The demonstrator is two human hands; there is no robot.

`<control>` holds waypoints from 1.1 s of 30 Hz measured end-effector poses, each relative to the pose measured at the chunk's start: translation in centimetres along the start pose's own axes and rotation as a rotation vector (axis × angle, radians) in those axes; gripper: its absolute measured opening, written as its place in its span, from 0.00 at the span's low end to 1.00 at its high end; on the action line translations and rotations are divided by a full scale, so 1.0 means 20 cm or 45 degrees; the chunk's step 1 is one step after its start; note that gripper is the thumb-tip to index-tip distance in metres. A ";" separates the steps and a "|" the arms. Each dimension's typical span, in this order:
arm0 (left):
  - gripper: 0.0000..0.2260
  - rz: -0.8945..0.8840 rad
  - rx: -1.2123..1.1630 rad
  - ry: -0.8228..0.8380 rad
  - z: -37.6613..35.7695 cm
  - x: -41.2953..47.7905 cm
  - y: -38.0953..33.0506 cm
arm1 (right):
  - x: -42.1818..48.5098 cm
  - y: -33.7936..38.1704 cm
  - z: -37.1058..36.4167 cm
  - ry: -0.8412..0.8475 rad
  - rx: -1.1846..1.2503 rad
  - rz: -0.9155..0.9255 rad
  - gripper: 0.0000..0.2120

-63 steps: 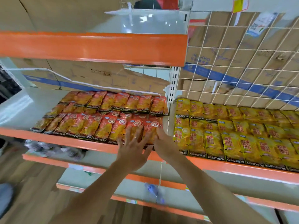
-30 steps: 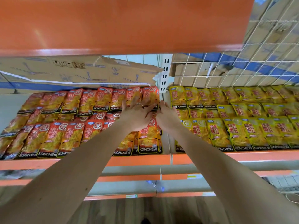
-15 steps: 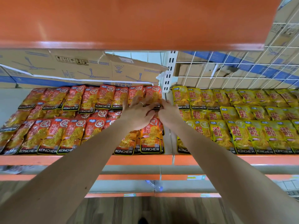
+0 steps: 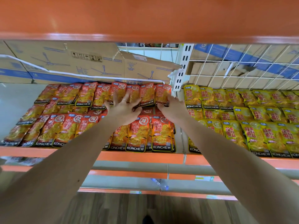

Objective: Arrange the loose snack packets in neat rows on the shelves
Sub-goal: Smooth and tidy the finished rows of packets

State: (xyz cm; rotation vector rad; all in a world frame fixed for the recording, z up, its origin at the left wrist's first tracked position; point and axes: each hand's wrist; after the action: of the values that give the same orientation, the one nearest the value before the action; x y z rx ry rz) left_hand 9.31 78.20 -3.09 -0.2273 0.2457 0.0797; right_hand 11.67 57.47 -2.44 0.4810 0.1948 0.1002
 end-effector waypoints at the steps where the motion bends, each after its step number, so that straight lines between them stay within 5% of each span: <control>1: 0.23 -0.017 0.019 -0.018 0.00 0.00 0.01 | 0.01 0.00 -0.01 -0.022 -0.019 0.007 0.29; 9: 0.26 -0.128 0.227 -0.190 0.06 0.04 0.13 | 0.08 0.08 -0.03 -0.105 -0.297 0.224 0.34; 15: 0.31 -0.118 0.258 -0.028 0.11 0.11 0.07 | 0.14 0.14 -0.02 0.085 -0.505 0.272 0.31; 26: 0.28 -0.215 0.112 -0.128 0.13 0.02 0.16 | 0.06 0.14 0.00 -0.064 -0.381 0.345 0.30; 33: 0.40 -0.498 0.101 -0.120 -0.03 -0.36 0.20 | -0.27 0.10 0.02 0.102 -0.498 0.509 0.36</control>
State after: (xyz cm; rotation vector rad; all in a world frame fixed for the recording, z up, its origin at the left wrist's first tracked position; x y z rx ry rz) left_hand 1.82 81.51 -2.76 -0.1885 0.1073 -0.3060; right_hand 6.39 58.22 -0.31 0.1198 0.1506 0.5390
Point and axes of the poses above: each hand's wrist, its own x-axis towards the middle knuckle, its own z-axis out of the back of the hand, y = z × x, and after that the axes turned 3 degrees about -x, right-handed
